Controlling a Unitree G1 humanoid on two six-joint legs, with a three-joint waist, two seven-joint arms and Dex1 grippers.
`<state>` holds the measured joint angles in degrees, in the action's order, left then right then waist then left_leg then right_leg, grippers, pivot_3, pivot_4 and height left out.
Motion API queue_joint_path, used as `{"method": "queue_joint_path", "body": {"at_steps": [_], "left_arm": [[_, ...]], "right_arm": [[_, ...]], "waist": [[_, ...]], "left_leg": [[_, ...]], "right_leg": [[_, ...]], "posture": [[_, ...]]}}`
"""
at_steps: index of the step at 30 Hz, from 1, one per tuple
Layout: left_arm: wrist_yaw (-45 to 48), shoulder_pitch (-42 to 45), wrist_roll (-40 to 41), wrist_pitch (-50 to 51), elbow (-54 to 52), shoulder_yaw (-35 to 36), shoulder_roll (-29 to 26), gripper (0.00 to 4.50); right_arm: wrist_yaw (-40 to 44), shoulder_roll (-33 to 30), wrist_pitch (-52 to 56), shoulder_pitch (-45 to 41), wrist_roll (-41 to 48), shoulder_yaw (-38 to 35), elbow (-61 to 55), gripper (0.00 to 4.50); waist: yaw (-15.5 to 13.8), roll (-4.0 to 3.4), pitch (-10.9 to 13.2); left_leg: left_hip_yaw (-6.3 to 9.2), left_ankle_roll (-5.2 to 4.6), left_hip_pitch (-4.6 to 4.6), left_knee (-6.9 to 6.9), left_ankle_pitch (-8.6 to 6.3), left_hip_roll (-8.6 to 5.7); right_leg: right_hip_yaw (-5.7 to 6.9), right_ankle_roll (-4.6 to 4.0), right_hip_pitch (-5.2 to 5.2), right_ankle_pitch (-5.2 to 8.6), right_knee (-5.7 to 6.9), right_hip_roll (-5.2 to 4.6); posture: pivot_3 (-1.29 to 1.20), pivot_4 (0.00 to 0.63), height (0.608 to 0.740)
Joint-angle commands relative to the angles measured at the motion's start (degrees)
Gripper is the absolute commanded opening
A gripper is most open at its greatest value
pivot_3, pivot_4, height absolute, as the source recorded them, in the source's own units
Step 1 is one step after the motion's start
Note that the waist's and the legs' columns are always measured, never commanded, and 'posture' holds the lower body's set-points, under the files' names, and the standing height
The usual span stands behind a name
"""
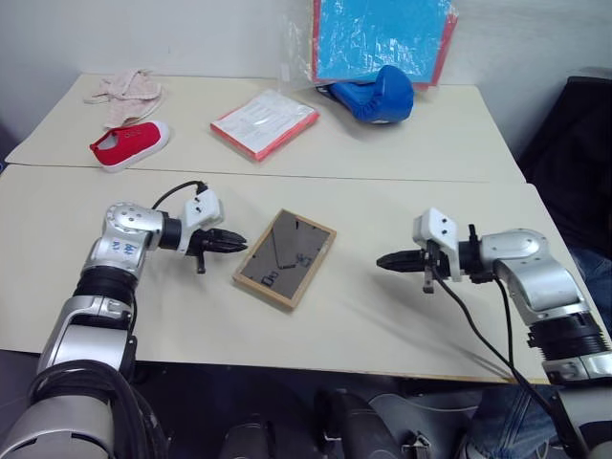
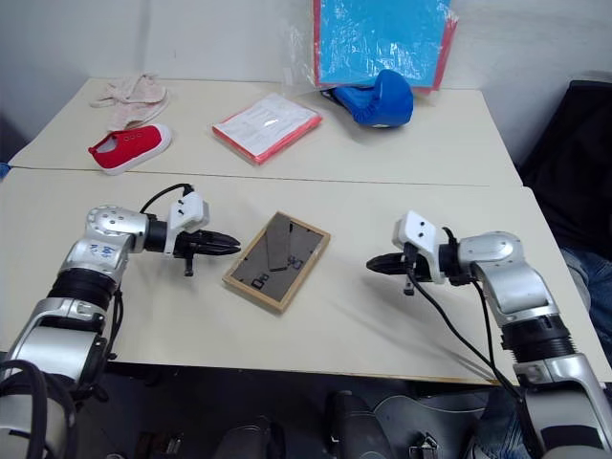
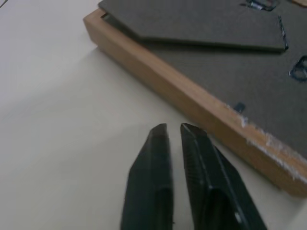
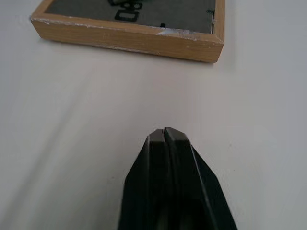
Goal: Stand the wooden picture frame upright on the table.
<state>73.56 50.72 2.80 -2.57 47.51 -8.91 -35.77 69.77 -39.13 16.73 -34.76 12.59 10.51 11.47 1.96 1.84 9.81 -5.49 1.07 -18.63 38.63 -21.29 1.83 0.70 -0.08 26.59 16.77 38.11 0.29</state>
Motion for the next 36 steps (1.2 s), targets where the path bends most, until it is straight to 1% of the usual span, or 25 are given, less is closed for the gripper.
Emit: {"method": "queue_joint_path", "body": {"at_steps": [1, 5, 8, 9, 13, 16, 17, 20, 22, 24, 25, 27, 29, 36], "left_arm": [[3.01, -1.08, 1.08, 1.84, -4.54, -0.20, 0.91, 0.06], [4.93, -6.82, 4.13, 9.28, -16.02, -0.31, 1.98, 0.06], [4.05, -10.58, 5.11, 14.13, -23.55, -0.14, 1.71, 0.06], [2.58, -11.58, 5.98, 17.09, -25.43, 0.77, 1.91, 0.06], [-3.94, -14.16, 10.58, 35.00, -30.02, 5.19, 1.86, 0.06], [-3.50, -15.04, 17.14, 54.83, -32.82, 7.29, -0.80, 0.65], [-3.63, -14.88, 19.20, 60.94, -33.09, 7.93, -1.63, 0.94], [-4.59, -13.88, 23.41, 72.91, -32.84, 9.15, -2.80, 1.79], [-5.47, -13.53, 25.03, 76.99, -32.73, 9.22, -2.97, 2.45], [-7.16, -13.25, 25.43, 78.50, -32.31, 8.82, -2.63, 3.04], [-8.15, -12.88, 25.56, 79.26, -31.68, 8.70, -2.10, 3.44], [-10.09, -11.88, 25.78, 80.80, -29.65, 8.34, -0.41, 3.89], [-10.71, -11.98, 25.16, 79.97, -29.07, 5.79, 0.51, 4.45], [-12.70, -10.79, 24.90, 78.40, -28.24, 0.83, 6.85, 4.48]], "right_arm": [[-1.69, 2.39, -2.12, -2.72, -2.25, 0.97, 1.66, 0.00], [-3.49, 4.88, -3.24, -4.12, -4.98, 2.66, 3.70, 0.00], [-3.50, 5.42, -4.28, -4.25, -5.89, 3.00, 4.14, 0.00], [-3.75, 5.58, -4.75, -4.36, -6.26, 2.94, 4.44, 0.00], [-3.57, 4.69, -6.97, -4.03, -8.17, 3.53, 4.23, 0.00], [-1.98, 3.26, -8.44, -3.38, -9.37, 4.25, 2.06, 0.00], [-1.33, 2.61, -9.35, -3.28, -10.04, 4.83, 1.24, 0.00], [0.44, 1.51, -10.62, -3.03, -11.20, 6.25, -1.44, 0.00], [1.13, 1.12, -11.17, -2.84, -12.12, 7.16, -3.10, 0.00], [1.33, 0.99, -11.88, -2.62, -13.05, 7.88, -4.04, 0.00], [1.28, 1.12, -11.90, -2.52, -13.41, 8.22, -4.49, 0.00], [1.17, 1.53, -12.04, -2.27, -14.17, 9.04, -5.26, 0.00], [0.87, 1.90, -12.44, -2.04, -14.83, 9.78, -5.47, 0.00], [-0.60, 3.46, -13.30, -2.04, -16.49, 11.12, -4.78, 0.00]], "waist": [[0.02, 0.00, 0.00], [-0.06, 0.00, 0.00], [-0.08, 0.00, 0.00], [-0.09, 0.00, 0.00], [0.00, 0.00, 0.00], [0.29, 0.00, 0.00], [0.38, 0.00, 0.00], [0.40, 0.00, 0.00], [0.41, 0.00, 0.00], [0.37, 0.00, 0.00], [0.34, 0.00, 0.00], [0.04, 0.00, 0.00], [-0.18, -0.01, -0.01], [-0.41, -0.12, -0.17]], "left_leg": [[0.00, 0.00, -0.01, 0.03, 0.00, 0.00], [0.04, -0.01, -0.06, 0.16, -0.02, 0.02], [0.08, -0.03, -0.13, 0.23, -0.03, 0.02], [0.09, -0.04, -0.14, 0.27, -0.03, 0.02], [0.10, -0.08, -0.16, 0.41, -0.06, 0.01], [0.11, -0.09, -0.16, 0.41, -0.07, 0.00], [0.11, -0.08, -0.16, 0.39, -0.07, -0.01], [0.15, -0.09, -0.17, 0.41, -0.07, -0.01], [0.17, -0.08, -0.16, 0.41, -0.07, -0.01], [0.17, -0.08, -0.16, 0.42, -0.07, -0.02], [0.17, -0.07, -0.16, 0.42, -0.07, -0.02], [0.18, -0.06, -0.16, 0.43, -0.07, -0.03], [0.17, -0.06, -0.12, 0.45, -0.07, -0.06], [0.16, -0.08, 0.01, 0.45, -0.07, -0.12]], "right_leg": [[0.00, 0.00, 0.01, 0.00, 0.03, 0.00], [0.02, 0.00, 0.02, 0.00, 0.20, -0.04], [0.04, 0.00, 0.04, 0.00, 0.34, -0.06], [0.05, 0.00, 0.04, 0.00, 0.38, -0.07], [0.04, 0.00, 0.04, 0.00, 0.29, -0.09], [0.03, 0.00, 0.04, 0.00, 0.33, -0.07], [0.03, 0.00, 0.04, 0.00, 0.37, -0.07], [0.05, 0.00, 0.04, 0.00, 0.39, -0.08], [0.05, 0.00, 0.04, 0.00, 0.39, -0.08], [0.05, 0.00, 0.04, 0.00, 0.37, -0.08], [0.05, 0.00, 0.04, 0.00, 0.38, -0.08], [0.05, 0.00, 0.03, 0.00, 0.37, -0.09], [0.05, 0.00, 0.00, 0.00, 0.33, -0.11], [0.04, 0.00, -0.16, 0.00, 0.29, -0.17]], "posture": [[0.00, 0.150, 0.740], [0.00, 0.150, 0.740], [0.00, 0.150, 0.740], [0.00, 0.150, 0.740], [0.00, 0.150, 0.740], [0.00, 0.150, 0.740], [0.00, 0.150, 0.740], [0.00, 0.150, 0.740], [0.00, 0.150, 0.740], [0.00, 0.150, 0.740], [0.00, 0.150, 0.740], [0.00, 0.150, 0.740], [0.00, 0.150, 0.740], [0.00, 0.150, 0.740]]}}
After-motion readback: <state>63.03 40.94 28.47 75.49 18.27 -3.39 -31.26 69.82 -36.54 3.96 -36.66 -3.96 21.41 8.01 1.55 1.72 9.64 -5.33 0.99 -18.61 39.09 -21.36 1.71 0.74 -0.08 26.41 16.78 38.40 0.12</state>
